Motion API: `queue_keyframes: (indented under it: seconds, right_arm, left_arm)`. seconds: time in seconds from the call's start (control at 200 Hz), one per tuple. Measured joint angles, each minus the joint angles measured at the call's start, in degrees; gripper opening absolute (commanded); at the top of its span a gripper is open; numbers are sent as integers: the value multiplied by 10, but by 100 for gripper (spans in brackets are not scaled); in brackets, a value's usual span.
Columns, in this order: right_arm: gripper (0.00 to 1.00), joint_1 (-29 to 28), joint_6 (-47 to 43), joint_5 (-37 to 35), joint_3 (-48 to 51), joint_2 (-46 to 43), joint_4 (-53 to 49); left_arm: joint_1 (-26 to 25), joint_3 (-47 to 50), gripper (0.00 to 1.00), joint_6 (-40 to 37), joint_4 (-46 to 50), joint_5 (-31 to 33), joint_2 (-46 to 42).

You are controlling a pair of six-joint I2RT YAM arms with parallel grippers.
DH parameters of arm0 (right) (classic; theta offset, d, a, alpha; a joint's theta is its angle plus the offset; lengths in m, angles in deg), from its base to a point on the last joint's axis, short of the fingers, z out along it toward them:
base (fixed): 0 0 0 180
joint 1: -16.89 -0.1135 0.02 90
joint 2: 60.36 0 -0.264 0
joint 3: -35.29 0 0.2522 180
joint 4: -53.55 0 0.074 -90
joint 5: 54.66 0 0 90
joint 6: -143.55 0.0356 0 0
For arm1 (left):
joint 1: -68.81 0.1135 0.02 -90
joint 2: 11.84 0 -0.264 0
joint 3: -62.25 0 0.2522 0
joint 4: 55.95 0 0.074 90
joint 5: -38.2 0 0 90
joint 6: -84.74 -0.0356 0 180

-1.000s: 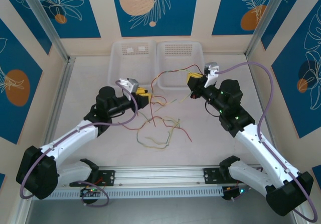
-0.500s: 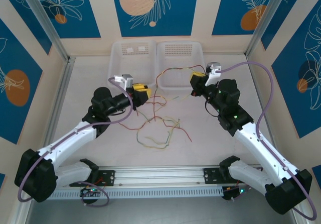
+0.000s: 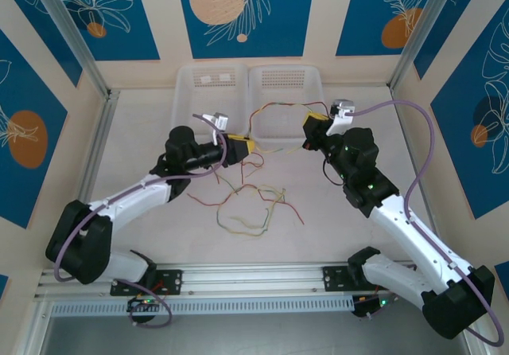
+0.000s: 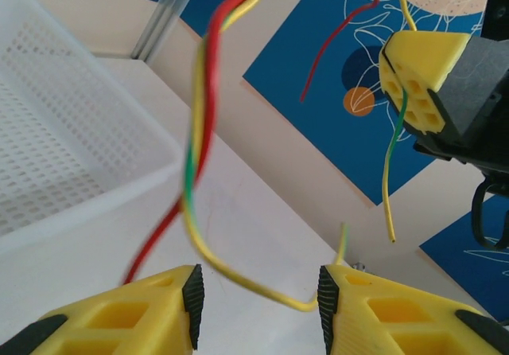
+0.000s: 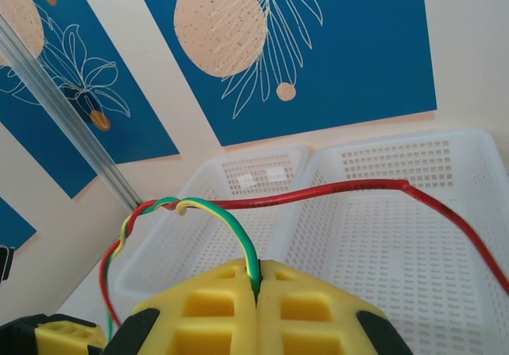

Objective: Untangle the cables

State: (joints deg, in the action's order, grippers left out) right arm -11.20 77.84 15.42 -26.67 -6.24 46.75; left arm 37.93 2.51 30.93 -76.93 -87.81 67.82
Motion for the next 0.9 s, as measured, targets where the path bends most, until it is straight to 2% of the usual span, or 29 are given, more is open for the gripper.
queue_keyframes:
  seconds: [0.66,0.79,0.9]
  right_arm:
    - [0,-16,1,-35,14,-9,31]
    - [0,-19,1,-39,16,-9,37]
    - [0,-23,2,-39,18,-9,47]
  left_arm:
    - [-12,-33,41,10,27,2,41]
    - [-12,-41,43,10,31,3,49]
    - [-12,-45,49,11,34,5,50]
